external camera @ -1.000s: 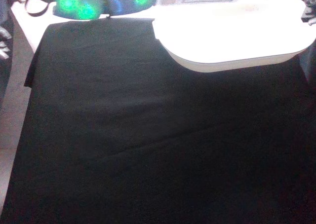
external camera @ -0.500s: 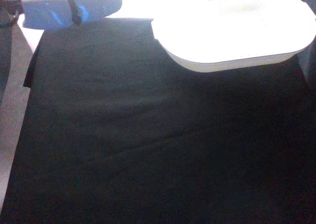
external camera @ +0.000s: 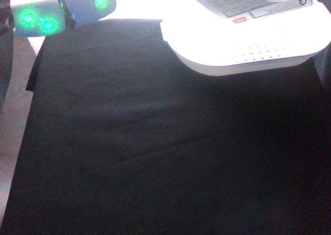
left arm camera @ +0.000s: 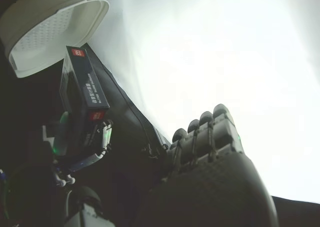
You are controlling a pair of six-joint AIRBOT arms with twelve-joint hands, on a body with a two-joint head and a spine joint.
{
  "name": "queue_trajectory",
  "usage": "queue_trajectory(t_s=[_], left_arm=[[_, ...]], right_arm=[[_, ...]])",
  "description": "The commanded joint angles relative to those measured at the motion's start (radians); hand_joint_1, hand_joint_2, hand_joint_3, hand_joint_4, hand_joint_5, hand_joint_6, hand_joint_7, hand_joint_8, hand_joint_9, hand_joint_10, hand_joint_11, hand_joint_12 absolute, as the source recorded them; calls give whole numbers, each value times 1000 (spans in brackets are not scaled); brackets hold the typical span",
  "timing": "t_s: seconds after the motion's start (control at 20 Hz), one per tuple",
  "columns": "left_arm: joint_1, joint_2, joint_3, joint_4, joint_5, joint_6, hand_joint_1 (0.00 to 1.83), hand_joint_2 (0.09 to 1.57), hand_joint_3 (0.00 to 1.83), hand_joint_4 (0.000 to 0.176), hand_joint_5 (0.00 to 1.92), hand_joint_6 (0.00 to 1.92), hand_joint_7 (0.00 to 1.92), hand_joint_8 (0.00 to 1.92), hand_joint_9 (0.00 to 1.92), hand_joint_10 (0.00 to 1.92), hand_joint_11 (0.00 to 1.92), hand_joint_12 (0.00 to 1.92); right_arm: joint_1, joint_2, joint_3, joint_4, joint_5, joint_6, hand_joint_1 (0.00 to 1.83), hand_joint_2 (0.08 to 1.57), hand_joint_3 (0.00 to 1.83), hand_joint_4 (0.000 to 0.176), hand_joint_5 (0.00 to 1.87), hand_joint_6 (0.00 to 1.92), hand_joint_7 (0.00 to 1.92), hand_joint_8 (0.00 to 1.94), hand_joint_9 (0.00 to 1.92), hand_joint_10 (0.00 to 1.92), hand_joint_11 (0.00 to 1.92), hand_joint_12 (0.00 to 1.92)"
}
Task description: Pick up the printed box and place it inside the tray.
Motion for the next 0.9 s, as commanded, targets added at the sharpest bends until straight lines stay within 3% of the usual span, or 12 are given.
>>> queue_trajectory(t_s=[0.0,0.05,0.15,0.25,0.3,0.35,0.4,0.5,0.6,0.75,0.8,0.85], left_arm=[[0,11,-1,8,-144,-3,12,870,9,35,0,0,0,0,0,0,0,0],[5,10,-3,8,-150,-3,2,871,9,37,0,0,0,0,0,0,0,0],[12,10,-8,8,-156,-3,23,843,0,47,0,0,0,0,0,0,0,0],[24,9,-12,8,-163,-3,0,853,1,57,0,0,0,0,0,0,0,0],[29,8,-13,8,-167,-3,0,856,2,71,0,0,0,0,0,0,0,0],[34,5,-13,7,-168,-3,0,860,4,75,0,0,0,0,0,0,0,0],[38,5,-14,7,-168,-3,0,864,5,71,0,0,0,0,0,0,0,0],[46,5,-16,6,-170,-3,0,863,4,75,0,0,0,0,0,0,0,0],[51,2,-17,5,-174,-3,0,872,7,91,0,0,0,0,0,0,0,0],[67,-4,-18,0,-181,-5,7,848,0,87,0,0,0,0,0,0,0,0],[74,-6,-18,-3,-186,-7,34,829,0,75,0,0,0,0,0,0,0,0],[83,-8,-18,-7,-192,-10,41,811,0,72,0,0,0,0,0,0,0,0]], right_arm=[[15,8,1,31,84,-25,1188,1043,1,0,1147,683,1093,1697,1423,1891,1470,1916],[15,7,2,42,77,-49,1192,1037,0,0,1159,663,1056,1876,1384,1915,1433,1920],[15,6,3,67,65,-92,1192,1042,1,0,1146,687,983,1740,1163,1849,1127,1921],[15,1,10,90,47,-130,1182,1060,1,0,1099,765,937,1827,1054,1912,1088,1921],[15,-2,13,96,42,-144,1179,1072,0,0,1075,805,1004,1199,1146,1411,1116,1653],[15,-6,14,103,36,-163,1179,1072,0,0,1075,807,1141,919,1243,1202,1172,1518],[15,-12,14,122,30,-197,1175,1077,1,0,1061,831,1101,1230,1198,1522,1168,1751],[15,-27,16,147,6,-265,1157,1108,2,0,992,950,1023,1467,1122,1755,1167,1913],[15,-42,28,152,-18,-289,1233,1142,0,0,901,897,991,1288,1015,1422,942,1744],[13,-73,62,152,-56,-289,1158,1117,1,0,972,981,1091,1092,1071,1352,1041,1642],[10,-83,73,152,-68,-289,1163,1112,0,0,985,958,1108,1237,1079,1519,1073,1746],[3,-95,86,152,-82,-289,1230,1155,0,0,893,886,961,1344,1024,1464,860,1666]])
